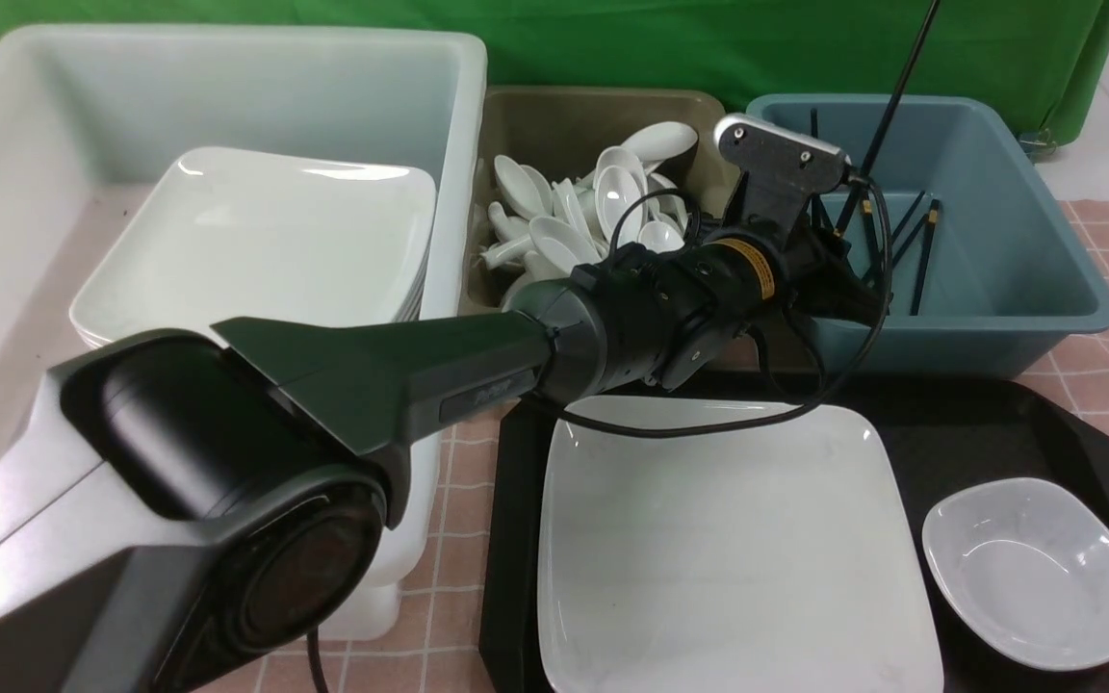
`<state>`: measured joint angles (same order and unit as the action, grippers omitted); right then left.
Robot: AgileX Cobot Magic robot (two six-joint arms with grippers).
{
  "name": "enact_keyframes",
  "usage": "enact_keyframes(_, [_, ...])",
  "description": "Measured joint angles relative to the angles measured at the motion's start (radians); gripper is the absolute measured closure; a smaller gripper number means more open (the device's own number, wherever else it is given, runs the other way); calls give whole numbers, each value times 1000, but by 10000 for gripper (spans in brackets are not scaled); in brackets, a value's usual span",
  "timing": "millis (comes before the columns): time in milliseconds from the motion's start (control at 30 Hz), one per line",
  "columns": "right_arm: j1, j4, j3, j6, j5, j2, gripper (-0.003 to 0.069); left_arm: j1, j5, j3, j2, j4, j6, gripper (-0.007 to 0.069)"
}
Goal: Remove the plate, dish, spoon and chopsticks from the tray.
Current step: Use the left arm to put the chopsticks into the small storage box on the right, then use the right arm to grab a small plate from the dinner plate
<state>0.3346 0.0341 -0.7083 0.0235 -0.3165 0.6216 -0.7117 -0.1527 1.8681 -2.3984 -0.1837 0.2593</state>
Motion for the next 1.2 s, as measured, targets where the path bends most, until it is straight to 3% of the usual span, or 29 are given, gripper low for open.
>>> enact_keyframes(233, [0, 0, 0, 0, -36, 0, 629, 0, 2, 0, 0, -25, -2, 480])
enact_keyframes(400, [0, 0, 0, -1, -44, 0, 629, 0, 2, 0, 0, -26, -3, 268])
enact_keyframes(633, [0, 0, 0, -1, -51, 0, 628, 0, 10, 0, 14, -26, -3, 106])
enact_keyframes(1200, [0, 0, 0, -15, -51, 0, 627, -7, 64, 98, 112, -36, 26, 91])
